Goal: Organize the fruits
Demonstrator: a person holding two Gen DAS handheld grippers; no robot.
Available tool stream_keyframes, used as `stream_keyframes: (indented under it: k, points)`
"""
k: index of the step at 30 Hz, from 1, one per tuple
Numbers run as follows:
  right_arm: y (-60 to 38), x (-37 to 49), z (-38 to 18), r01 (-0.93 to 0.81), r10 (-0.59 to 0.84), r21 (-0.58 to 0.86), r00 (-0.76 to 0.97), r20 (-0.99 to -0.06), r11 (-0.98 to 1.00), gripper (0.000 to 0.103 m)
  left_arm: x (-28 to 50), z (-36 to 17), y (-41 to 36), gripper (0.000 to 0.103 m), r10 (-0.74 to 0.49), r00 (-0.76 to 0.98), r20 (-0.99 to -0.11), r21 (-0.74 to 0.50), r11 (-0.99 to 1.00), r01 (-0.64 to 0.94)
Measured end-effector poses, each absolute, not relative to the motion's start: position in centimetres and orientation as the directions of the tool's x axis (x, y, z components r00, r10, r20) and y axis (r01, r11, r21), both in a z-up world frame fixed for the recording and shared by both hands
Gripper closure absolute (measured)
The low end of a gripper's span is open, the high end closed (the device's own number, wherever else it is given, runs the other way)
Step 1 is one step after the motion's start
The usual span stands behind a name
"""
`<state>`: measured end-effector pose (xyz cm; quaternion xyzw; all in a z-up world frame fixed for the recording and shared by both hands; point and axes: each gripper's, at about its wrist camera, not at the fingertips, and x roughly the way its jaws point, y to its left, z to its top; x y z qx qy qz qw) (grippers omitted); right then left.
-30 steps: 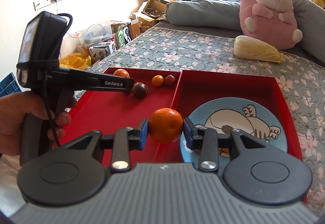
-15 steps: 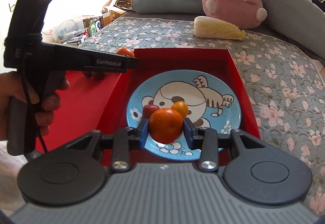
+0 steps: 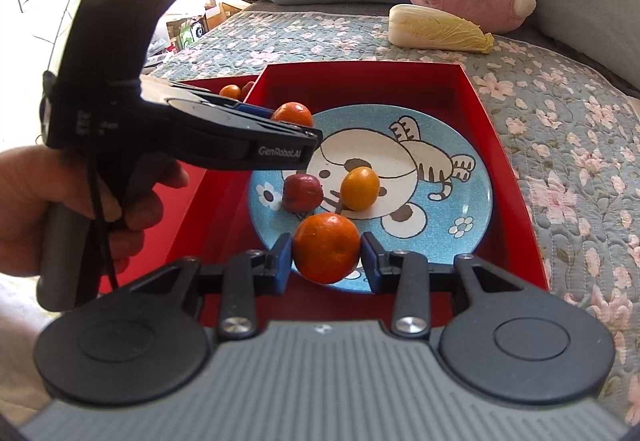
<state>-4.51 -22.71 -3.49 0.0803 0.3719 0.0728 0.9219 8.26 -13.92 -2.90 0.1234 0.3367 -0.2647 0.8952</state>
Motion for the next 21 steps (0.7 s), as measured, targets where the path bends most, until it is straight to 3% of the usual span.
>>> stream_keyframes:
  k: [2, 5, 6, 21]
  points:
    - [-22.8, -4.5, -3.5, -0.071, 0.194, 0.205, 0.713, -0.674, 0.976, 0.063, 8.2, -2.8, -13.9, 0.057, -0.390, 0.634, -0.668, 0.043, 0.830, 0.556]
    - [-22.9, -4.5, -3.5, -0.066, 0.191, 0.206, 0.711, -0.677, 0.976, 0.063, 7.9, -2.4, -13.7, 0.031, -0.390, 0.658, -0.644, 0.051, 0.836, 0.546]
    - [-23.0, -4.6, -3.6, -0.064, 0.190, 0.206, 0.711, -0.678, 0.976, 0.063, 7.7, -2.2, -13.6, 0.029, -0.393, 0.667, -0.632, 0.053, 0.838, 0.544]
    - [-23.5, -2.9, -4.9, -0.002, 0.141, 0.190, 0.679, -0.721, 0.982, 0.063, 8.5, 1.2, -8.3, 0.029, -0.352, 0.734, -0.581, -0.016, 0.907, 0.422]
